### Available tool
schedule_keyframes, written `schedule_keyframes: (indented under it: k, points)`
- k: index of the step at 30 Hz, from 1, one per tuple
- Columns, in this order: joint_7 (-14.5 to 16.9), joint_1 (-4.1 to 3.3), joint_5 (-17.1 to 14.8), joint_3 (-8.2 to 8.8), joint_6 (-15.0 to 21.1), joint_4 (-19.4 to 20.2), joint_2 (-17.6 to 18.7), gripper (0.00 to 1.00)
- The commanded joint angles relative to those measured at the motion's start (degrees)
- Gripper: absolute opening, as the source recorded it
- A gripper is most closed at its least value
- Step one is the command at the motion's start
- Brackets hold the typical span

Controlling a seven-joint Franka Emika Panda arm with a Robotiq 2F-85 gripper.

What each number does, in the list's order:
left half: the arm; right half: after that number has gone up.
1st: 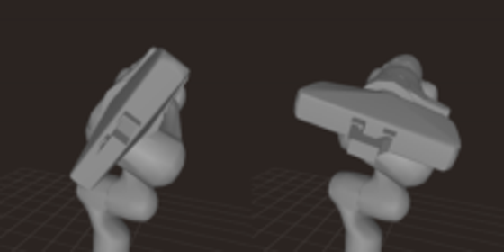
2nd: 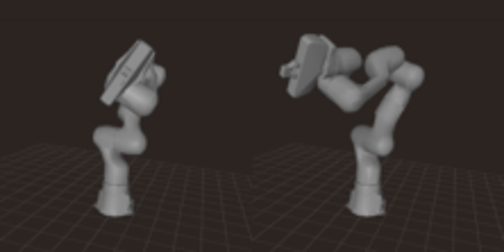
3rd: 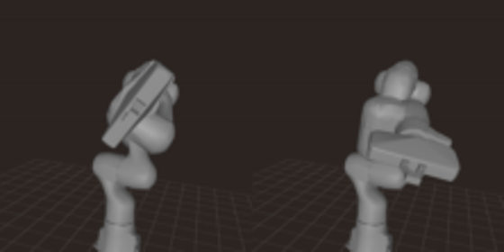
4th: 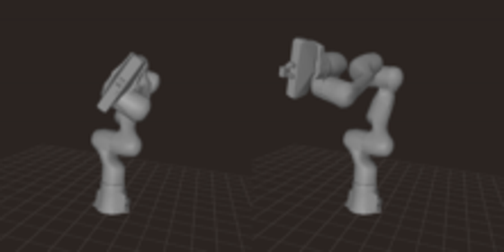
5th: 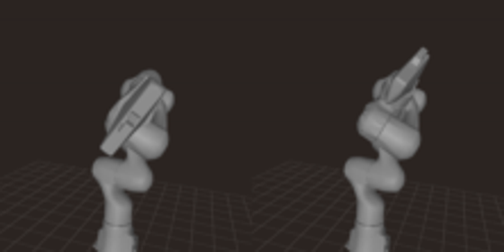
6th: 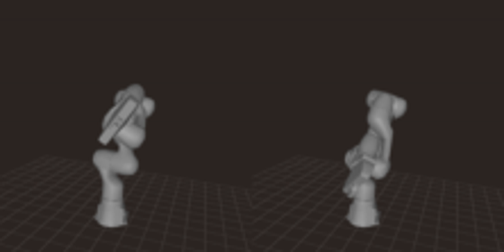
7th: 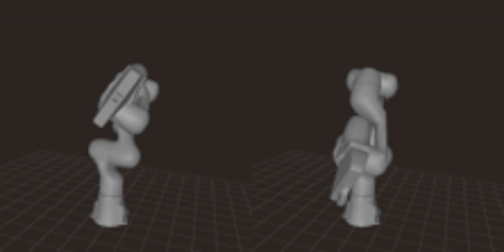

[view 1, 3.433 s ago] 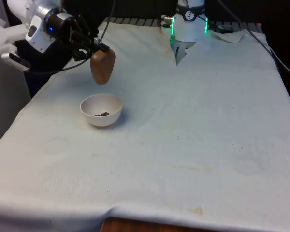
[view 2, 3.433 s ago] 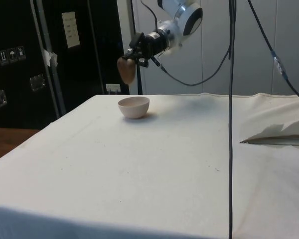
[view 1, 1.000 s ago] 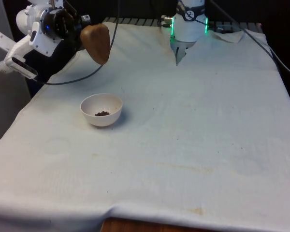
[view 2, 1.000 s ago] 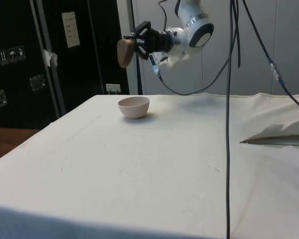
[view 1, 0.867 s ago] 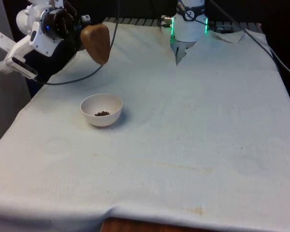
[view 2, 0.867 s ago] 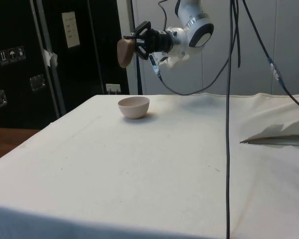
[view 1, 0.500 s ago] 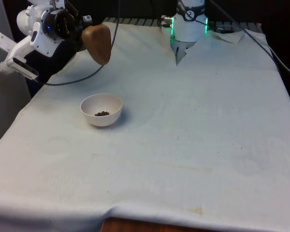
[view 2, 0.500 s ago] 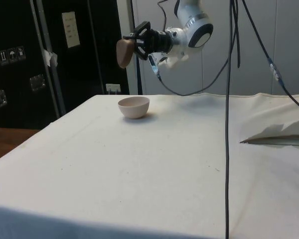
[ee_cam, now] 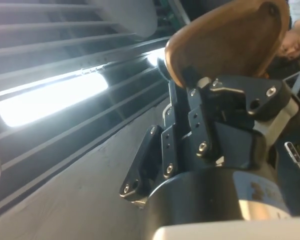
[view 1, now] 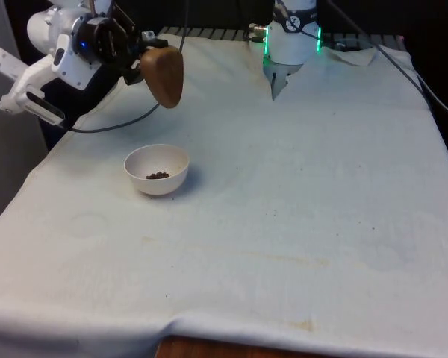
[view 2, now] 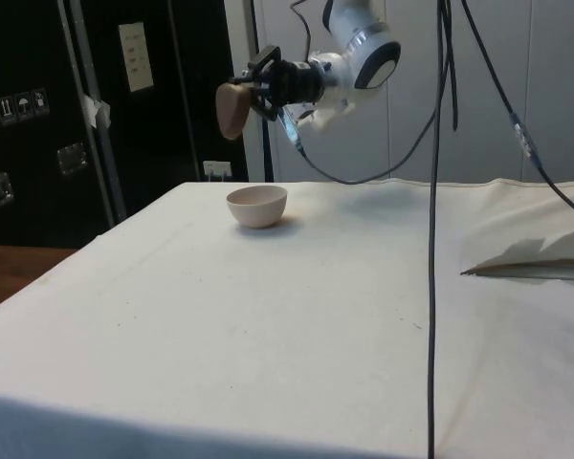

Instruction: Pour the coffee beans from the cup into the bowl.

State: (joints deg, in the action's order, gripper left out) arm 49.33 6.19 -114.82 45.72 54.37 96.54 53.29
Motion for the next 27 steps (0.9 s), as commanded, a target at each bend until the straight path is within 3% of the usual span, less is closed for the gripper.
schedule_keyframes:
  k: [1,2,3,4,8,10,11,12,18,19,20,27]
  points:
    - [0.29,-1.15,0.63,0.8,1.43,0.74,-0.57,0.01]
    - [0.52,-1.43,0.86,0.92,1.66,0.8,-0.57,0.01]
    - [0.69,-0.8,0.69,0.4,0.74,0.11,-0.11,0.01]
    - [0.86,-1.95,1.26,1.2,2.12,0.92,-0.69,0.01]
    - [1.83,-3.21,2.41,1.78,3.32,1.03,-0.86,0.01]
    - [2.23,-3.67,2.92,1.95,3.78,1.03,-0.92,0.01]
    - [2.29,-2.75,2.75,1.32,2.58,0.34,-0.46,0.01]
    - [2.41,-3.9,3.15,2.01,4.07,1.09,-0.97,0.01]
    - [3.61,-5.21,4.93,2.18,6.02,1.09,-1.32,0.01]
    - [3.78,-4.3,4.81,1.49,4.93,0.4,-0.86,0.01]
    - [3.78,-5.39,5.21,2.18,6.36,1.15,-1.38,0.01]
    - [5.04,-6.76,7.28,2.18,8.71,1.15,-1.89,0.01]
